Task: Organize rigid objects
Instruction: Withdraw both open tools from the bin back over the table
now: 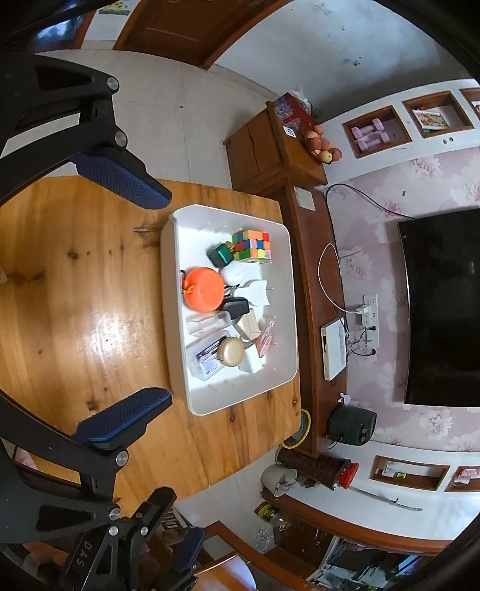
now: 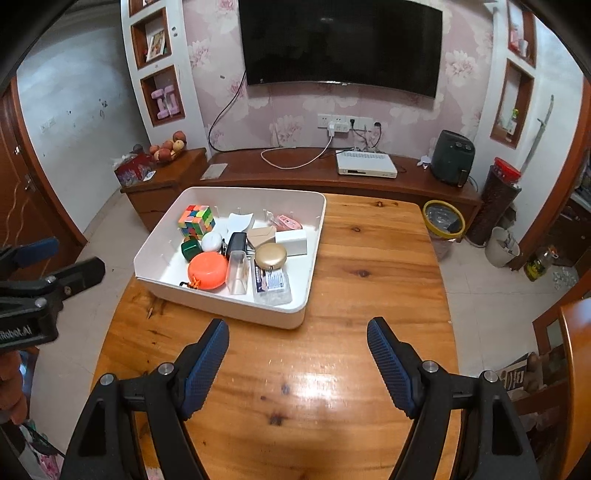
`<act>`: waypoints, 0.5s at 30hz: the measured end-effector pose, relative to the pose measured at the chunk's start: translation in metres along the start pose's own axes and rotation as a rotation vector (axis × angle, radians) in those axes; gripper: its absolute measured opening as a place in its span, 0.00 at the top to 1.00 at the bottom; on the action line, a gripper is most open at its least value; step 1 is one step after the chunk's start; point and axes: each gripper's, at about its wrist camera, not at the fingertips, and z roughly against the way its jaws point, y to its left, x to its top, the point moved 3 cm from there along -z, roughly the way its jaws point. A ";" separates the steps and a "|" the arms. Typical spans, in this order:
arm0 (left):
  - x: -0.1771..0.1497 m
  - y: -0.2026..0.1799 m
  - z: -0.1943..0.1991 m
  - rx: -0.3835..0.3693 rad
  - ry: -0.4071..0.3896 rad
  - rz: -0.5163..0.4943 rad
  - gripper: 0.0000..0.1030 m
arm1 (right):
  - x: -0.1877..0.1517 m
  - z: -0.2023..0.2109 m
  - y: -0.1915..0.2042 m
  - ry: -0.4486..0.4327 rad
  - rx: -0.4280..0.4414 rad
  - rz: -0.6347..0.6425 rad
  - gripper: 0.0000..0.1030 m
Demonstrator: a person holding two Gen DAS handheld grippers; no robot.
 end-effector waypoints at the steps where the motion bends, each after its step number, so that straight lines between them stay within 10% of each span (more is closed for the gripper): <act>1: -0.004 -0.002 0.003 0.002 -0.005 0.004 0.05 | -0.004 0.006 -0.001 -0.008 -0.013 -0.001 0.24; 15: -0.061 -0.016 0.036 0.005 -0.030 0.079 0.05 | -0.064 0.056 -0.006 -0.111 -0.014 -0.105 0.22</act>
